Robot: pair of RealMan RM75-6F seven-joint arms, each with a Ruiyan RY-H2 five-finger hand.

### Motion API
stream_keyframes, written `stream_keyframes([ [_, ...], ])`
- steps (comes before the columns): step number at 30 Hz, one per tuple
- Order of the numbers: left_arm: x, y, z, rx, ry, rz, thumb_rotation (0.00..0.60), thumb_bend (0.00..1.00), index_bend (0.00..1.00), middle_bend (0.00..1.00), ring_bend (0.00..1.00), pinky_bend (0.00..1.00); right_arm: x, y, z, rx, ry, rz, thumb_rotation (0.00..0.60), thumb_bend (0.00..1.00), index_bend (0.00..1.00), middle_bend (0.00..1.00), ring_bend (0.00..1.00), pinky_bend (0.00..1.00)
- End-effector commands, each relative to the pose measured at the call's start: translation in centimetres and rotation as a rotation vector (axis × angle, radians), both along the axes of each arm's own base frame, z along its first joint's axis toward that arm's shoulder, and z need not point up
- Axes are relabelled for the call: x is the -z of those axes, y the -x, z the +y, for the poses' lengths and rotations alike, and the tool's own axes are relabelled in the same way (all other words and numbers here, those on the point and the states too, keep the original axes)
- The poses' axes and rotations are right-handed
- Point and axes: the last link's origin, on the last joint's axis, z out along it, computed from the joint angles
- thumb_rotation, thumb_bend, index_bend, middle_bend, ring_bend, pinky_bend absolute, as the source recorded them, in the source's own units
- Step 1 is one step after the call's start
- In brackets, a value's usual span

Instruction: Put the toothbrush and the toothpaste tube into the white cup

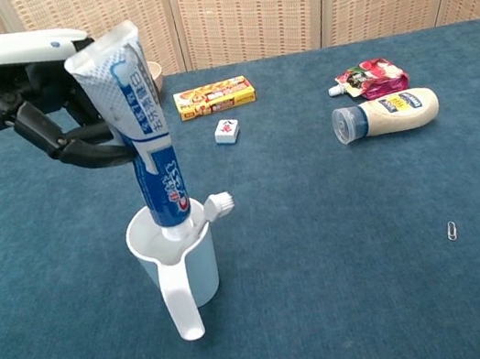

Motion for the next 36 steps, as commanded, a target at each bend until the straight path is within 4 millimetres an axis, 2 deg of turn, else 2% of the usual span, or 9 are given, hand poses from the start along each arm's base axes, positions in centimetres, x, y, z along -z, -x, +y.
stream_keyframes([
  [1,0.5,0.1,-0.2,0.016,-0.002,0.032,0.6,0.43,0.65,0.88,0.81,0.89,0.0,0.0,0.0,-0.001,0.0,-0.001,0.6,0.25,0.06,0.16,0.15,0.08],
  [16,2.5,0.9,-0.2,0.056,-0.04,0.159,0.6,0.43,0.59,0.88,0.81,0.89,0.0,0.0,0.0,-0.001,0.001,-0.002,0.6,0.26,0.06,0.16,0.15,0.08],
  [19,2.7,0.9,-0.2,0.055,-0.044,0.172,0.6,0.43,0.55,0.87,0.8,0.89,0.0,-0.1,-0.1,-0.003,0.0,-0.003,0.6,0.25,0.06,0.16,0.15,0.08],
  [22,2.7,1.1,-0.2,0.049,-0.041,0.18,0.6,0.43,0.49,0.86,0.8,0.89,0.0,-0.1,-0.1,-0.004,0.002,-0.005,0.6,0.25,0.06,0.16,0.15,0.08],
  [27,2.4,1.3,-0.5,0.044,-0.034,0.187,0.6,0.42,0.28,0.84,0.79,0.89,0.0,-0.1,-0.1,-0.006,0.004,-0.006,0.6,0.26,0.06,0.16,0.15,0.08],
  [30,2.3,1.5,-0.5,0.043,-0.037,0.187,0.6,0.42,0.19,0.84,0.78,0.89,0.0,-0.1,-0.1,-0.008,0.002,-0.005,0.6,0.26,0.06,0.16,0.15,0.08],
  [36,0.6,1.8,-0.2,-0.007,-0.079,0.125,0.6,0.42,0.13,0.81,0.77,0.89,-0.1,-0.2,0.0,-0.009,0.008,-0.004,0.6,0.26,0.06,0.16,0.15,0.08],
])
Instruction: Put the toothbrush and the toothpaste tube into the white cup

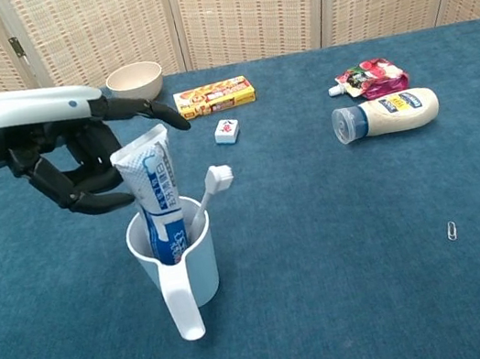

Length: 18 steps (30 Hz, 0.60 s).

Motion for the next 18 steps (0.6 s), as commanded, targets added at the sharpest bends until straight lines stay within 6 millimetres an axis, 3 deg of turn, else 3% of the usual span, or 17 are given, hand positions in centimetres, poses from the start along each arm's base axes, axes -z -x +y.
stream_keyframes([
  [1,-1.3,0.3,0.3,-0.036,-0.037,-0.049,0.6,0.42,0.13,0.8,0.75,0.89,-0.1,0.0,0.1,0.001,0.001,0.001,0.6,0.26,0.06,0.16,0.15,0.08],
  [7,-4.7,2.6,1.3,-0.162,-0.153,-0.148,0.6,0.4,0.2,0.63,0.59,0.87,-0.2,-0.1,0.1,-0.002,0.008,0.001,0.6,0.26,0.06,0.16,0.15,0.08],
  [12,-6.9,5.9,1.5,-0.241,-0.36,-0.135,0.6,0.4,0.25,0.54,0.45,0.71,-0.1,0.0,-0.1,-0.006,0.004,-0.001,0.6,0.26,0.06,0.16,0.15,0.08],
  [18,-8.1,9.7,-0.1,-0.292,-0.616,-0.002,0.6,0.4,0.25,0.48,0.38,0.51,0.0,-0.1,-0.6,-0.016,-0.014,-0.01,0.6,0.26,0.06,0.16,0.15,0.08],
])
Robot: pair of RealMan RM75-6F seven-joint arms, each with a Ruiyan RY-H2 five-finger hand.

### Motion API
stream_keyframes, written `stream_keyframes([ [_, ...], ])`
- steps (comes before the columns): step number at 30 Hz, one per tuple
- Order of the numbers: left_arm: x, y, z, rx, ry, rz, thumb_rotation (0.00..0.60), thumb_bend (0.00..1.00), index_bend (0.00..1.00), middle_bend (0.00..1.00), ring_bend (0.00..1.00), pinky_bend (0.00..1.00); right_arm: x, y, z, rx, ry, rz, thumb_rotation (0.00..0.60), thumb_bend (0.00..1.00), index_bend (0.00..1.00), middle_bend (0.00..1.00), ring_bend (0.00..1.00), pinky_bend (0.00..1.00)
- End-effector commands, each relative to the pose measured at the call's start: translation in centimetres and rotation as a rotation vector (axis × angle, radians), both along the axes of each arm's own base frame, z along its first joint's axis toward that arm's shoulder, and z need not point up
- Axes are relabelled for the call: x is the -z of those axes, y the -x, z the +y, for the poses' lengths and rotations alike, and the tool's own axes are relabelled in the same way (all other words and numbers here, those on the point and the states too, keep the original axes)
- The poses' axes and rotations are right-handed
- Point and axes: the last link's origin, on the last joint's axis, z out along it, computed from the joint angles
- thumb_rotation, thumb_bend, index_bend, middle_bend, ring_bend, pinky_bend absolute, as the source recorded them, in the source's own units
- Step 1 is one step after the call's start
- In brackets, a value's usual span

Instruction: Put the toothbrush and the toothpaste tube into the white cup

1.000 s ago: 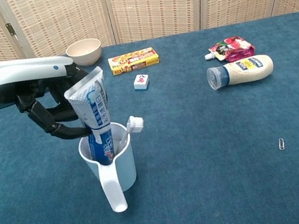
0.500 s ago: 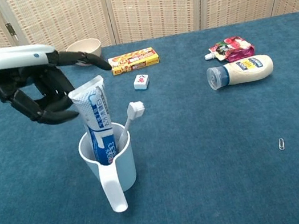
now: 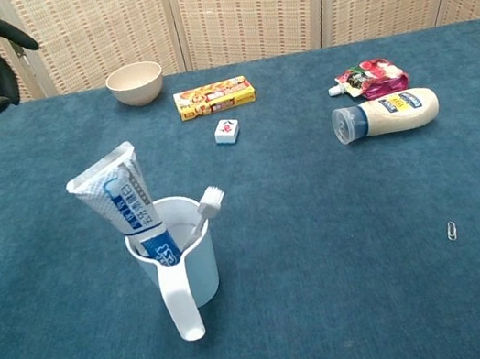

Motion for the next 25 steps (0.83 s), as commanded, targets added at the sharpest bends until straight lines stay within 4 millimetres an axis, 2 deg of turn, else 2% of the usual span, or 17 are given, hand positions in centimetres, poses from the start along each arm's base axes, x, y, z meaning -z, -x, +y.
stream_keyframes([
  [1,-0.8,4.0,-1.6,-0.124,-0.179,0.125,0.6,0.4,0.25,0.47,0.37,0.48,0.0,-0.1,-0.2,-0.006,-0.015,-0.009,0.6,0.26,0.06,0.16,0.15,0.08],
  [6,-0.8,6.5,-4.3,-0.208,-0.251,0.207,0.6,0.4,0.23,0.38,0.28,0.36,0.3,0.2,-0.4,0.0,-0.031,-0.024,0.6,0.26,0.06,0.16,0.15,0.08],
  [11,0.1,8.0,-7.0,-0.174,-0.324,0.323,0.6,0.39,0.21,0.32,0.23,0.29,0.7,0.3,-0.7,-0.005,-0.055,-0.029,0.6,0.26,0.06,0.16,0.15,0.08],
  [16,1.1,8.6,-9.1,-0.129,-0.36,0.43,0.6,0.38,0.2,0.28,0.19,0.25,0.8,0.1,-0.8,-0.013,-0.062,-0.028,0.6,0.26,0.06,0.16,0.15,0.08],
  [21,1.9,8.6,-10.6,-0.145,-0.314,0.383,0.6,0.38,0.19,0.27,0.18,0.25,1.0,0.0,-0.7,-0.016,-0.067,-0.031,0.6,0.26,0.06,0.16,0.15,0.08],
  [25,2.0,8.7,-10.9,-0.157,-0.313,0.352,0.6,0.38,0.19,0.27,0.18,0.25,1.0,-0.1,-0.7,-0.014,-0.063,-0.025,0.6,0.26,0.06,0.16,0.15,0.08],
])
